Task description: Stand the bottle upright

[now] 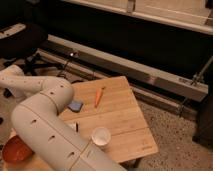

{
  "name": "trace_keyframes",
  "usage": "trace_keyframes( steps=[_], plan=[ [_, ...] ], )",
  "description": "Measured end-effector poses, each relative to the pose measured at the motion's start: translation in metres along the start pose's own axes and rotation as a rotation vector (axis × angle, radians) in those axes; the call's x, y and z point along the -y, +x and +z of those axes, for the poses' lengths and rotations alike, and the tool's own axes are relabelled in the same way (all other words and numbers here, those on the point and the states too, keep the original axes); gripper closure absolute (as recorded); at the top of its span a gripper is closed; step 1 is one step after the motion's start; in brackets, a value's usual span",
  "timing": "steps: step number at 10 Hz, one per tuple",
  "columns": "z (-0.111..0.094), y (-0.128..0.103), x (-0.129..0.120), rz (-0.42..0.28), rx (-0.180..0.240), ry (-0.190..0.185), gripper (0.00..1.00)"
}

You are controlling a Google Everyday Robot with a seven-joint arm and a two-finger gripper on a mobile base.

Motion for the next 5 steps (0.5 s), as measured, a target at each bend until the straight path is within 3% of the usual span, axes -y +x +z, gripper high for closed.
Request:
trace_keyframes(
  steps=[5],
  plan=[
    [0.0075,-0.0053,0.0044,-0.002,-0.011,-0.013,0.2]
  ],
)
